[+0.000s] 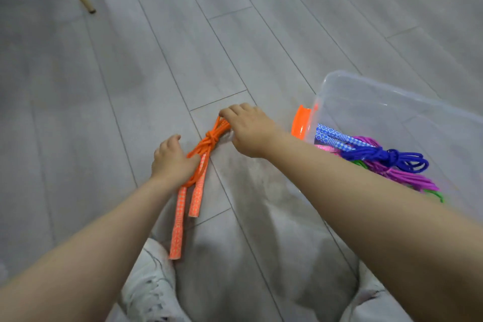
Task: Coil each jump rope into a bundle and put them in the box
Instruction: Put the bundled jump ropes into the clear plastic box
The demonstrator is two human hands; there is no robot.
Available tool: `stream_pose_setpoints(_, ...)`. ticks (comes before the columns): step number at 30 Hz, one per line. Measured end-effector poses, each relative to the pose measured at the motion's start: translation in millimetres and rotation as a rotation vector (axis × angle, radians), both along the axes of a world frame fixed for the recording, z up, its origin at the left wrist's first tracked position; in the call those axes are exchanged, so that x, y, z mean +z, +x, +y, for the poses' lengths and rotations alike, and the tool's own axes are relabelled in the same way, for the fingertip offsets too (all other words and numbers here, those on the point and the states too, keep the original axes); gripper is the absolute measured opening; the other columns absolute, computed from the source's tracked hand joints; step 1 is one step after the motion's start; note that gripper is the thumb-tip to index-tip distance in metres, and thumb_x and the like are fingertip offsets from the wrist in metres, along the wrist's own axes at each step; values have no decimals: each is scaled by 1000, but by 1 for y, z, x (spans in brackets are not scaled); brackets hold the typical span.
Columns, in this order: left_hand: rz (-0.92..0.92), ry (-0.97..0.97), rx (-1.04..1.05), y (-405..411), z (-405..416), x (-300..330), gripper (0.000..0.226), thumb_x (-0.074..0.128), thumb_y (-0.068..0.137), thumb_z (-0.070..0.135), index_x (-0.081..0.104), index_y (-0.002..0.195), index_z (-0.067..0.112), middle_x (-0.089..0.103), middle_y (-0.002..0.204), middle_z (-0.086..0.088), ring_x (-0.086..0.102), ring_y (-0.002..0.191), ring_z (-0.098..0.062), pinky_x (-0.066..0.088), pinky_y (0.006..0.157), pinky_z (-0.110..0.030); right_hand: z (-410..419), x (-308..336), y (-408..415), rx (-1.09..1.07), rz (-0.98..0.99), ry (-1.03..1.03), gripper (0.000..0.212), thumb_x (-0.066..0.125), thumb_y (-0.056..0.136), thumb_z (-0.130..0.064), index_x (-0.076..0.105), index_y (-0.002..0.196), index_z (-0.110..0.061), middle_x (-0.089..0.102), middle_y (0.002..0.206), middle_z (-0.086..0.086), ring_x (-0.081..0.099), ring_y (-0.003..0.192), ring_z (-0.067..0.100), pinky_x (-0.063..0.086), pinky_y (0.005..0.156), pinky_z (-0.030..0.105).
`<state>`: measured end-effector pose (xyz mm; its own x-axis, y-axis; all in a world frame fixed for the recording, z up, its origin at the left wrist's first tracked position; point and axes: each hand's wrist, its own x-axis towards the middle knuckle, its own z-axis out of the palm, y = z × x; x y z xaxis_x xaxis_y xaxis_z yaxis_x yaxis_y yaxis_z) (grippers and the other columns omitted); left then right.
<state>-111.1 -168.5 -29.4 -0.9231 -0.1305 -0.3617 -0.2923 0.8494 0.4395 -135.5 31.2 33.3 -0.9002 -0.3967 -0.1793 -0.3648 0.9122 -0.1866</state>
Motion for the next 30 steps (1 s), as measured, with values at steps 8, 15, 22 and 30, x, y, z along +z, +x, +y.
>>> stream_pose_setpoints(8,-58,10,3,47,-14,-36,101,77,68,54,28,144,7,36,142,-19,34,132,-37,27,110,-42,-46,-45,-2,54,-185,209,60,50,88,-14,30,145,-15,29,153,8,30,138,31,32,109,47)
stream_pose_setpoints(15,-39,-45,-3,58,-9,-50,106,79,65,48,21,147,13,31,141,-13,38,127,-38,41,98,-46,-62,-75,-2,121,-100,270,52,37,97,-18,26,148,-17,21,157,7,28,138,31,33,106,45)
stream_pose_setpoints(22,-151,-20,-41,49,-3,-47,98,80,64,32,22,143,17,33,133,-12,49,115,-38,45,91,-43,-53,-81,9,39,-12,362,35,36,98,-18,43,132,-15,43,134,11,43,120,32,37,89,42)
stream_pose_setpoints(30,-86,-67,-223,58,8,-49,74,61,82,14,22,144,24,34,129,-9,59,103,-36,49,81,-45,-24,-77,28,8,-111,440,29,35,98,-13,46,125,-13,52,126,10,50,116,31,37,90,40)
